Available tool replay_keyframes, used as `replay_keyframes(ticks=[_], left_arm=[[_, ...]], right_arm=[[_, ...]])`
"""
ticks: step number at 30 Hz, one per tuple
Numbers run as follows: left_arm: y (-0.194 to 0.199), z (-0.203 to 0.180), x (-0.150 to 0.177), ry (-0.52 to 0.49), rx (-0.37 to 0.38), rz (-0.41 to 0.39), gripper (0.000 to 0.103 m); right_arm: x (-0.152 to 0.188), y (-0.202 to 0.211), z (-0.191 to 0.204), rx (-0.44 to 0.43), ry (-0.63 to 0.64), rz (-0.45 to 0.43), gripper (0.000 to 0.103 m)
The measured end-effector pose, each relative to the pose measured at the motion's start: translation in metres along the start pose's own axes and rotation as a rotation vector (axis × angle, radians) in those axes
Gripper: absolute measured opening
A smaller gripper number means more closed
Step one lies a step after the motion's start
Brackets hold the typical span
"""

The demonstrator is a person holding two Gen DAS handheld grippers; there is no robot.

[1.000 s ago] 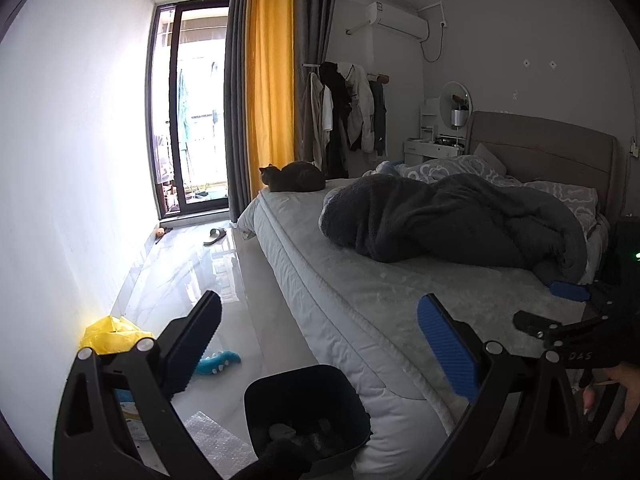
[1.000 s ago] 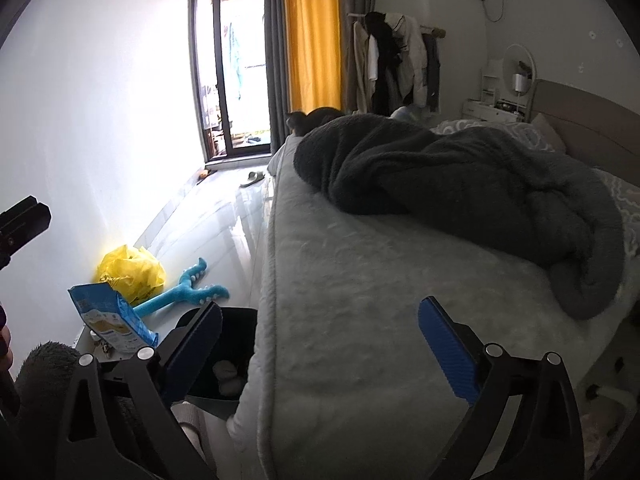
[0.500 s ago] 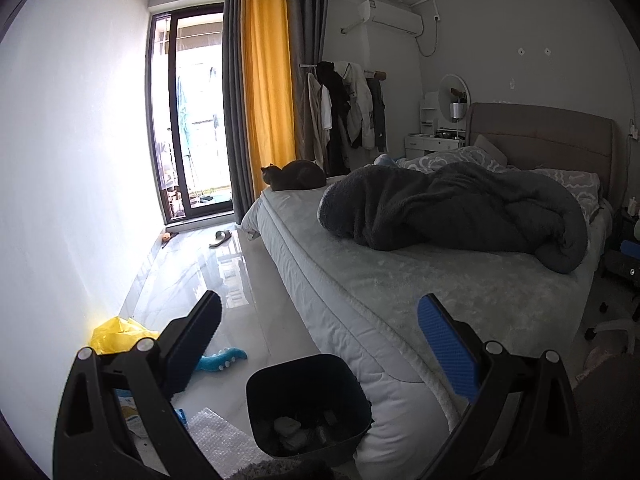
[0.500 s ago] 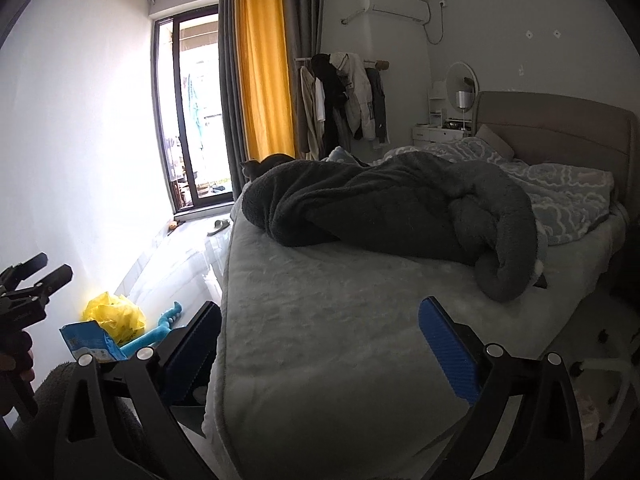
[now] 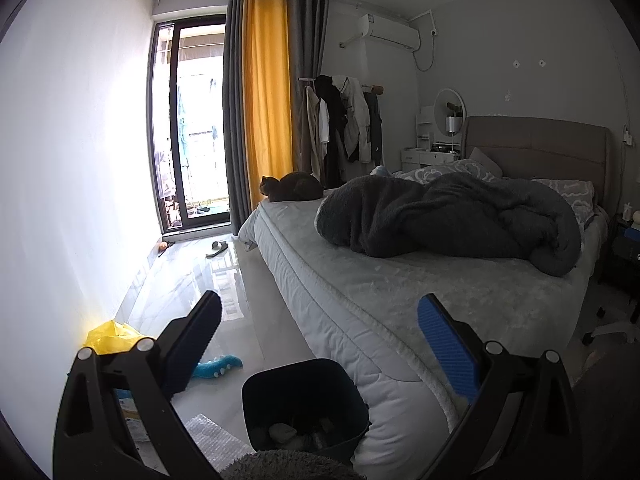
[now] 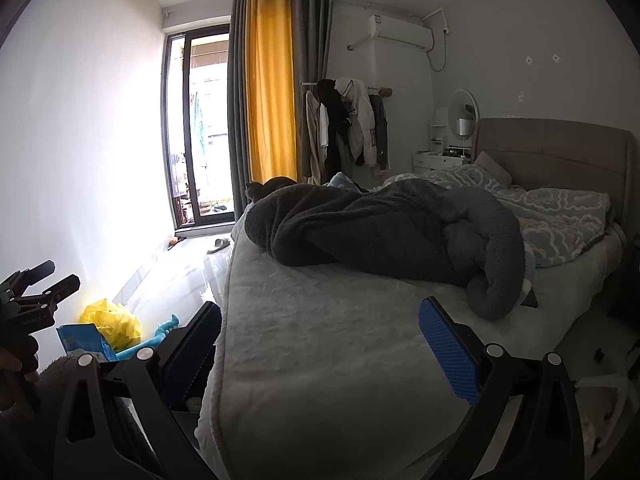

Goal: Collect trash

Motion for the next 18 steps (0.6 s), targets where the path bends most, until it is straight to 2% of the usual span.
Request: replay_keyframes(ticks=[18], left_arm=[[0.0006, -0.0032, 0.0008, -0.002, 0.011, 0.002, 0.1]], right_arm=[[0.0024, 0.0043, 0.0041, 0.004, 0.007, 0.008, 0.1]])
Point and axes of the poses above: each gripper's, at about its wrist camera, not at the fingertips, and y roughly against the way its jaws point, z to its left, x to its underside, the point moved 10 cm from there along -y, roughly the way its jaws point, and after that the axes turned 15 degrees about y, right-handed, at the moved point
